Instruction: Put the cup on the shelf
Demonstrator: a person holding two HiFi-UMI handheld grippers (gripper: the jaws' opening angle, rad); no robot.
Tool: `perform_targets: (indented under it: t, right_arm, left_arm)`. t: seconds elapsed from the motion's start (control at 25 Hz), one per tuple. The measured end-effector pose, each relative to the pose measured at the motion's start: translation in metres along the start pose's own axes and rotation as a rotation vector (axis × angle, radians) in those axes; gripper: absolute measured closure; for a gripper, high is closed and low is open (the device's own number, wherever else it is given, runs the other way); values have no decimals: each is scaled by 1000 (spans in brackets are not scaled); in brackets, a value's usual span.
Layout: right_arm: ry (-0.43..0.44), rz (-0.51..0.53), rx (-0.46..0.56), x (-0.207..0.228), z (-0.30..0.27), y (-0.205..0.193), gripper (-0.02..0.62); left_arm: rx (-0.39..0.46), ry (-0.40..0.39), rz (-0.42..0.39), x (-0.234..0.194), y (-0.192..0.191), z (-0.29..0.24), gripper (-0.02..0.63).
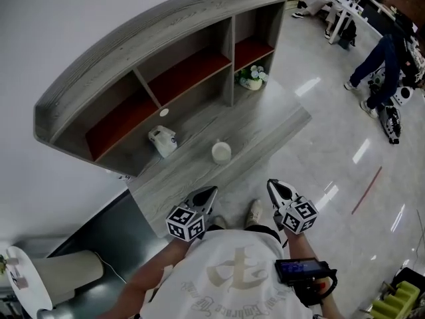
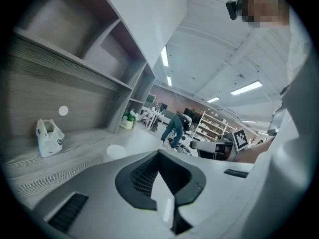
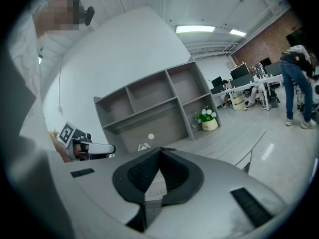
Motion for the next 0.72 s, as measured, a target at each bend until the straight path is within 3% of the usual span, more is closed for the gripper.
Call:
perform_targets:
  t: [0.32,0.72]
  right_arm:
    - [56,-23,-4,59,-7,22,592]
    - [178,-28,-29,115,-31,44,592]
  left_arm:
    - [-6,55,-12,15,17,-42,604]
    - [1,194,-1,22,27,-74,604]
Point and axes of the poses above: the fingertips, and each gripper's own axes: z backward along the fingers, x to its right, y out of its top, the point moved 7 cm from there along z, backward along the fingers, and after that the axes turned 13 degrees about y, right-handed, at the moved point
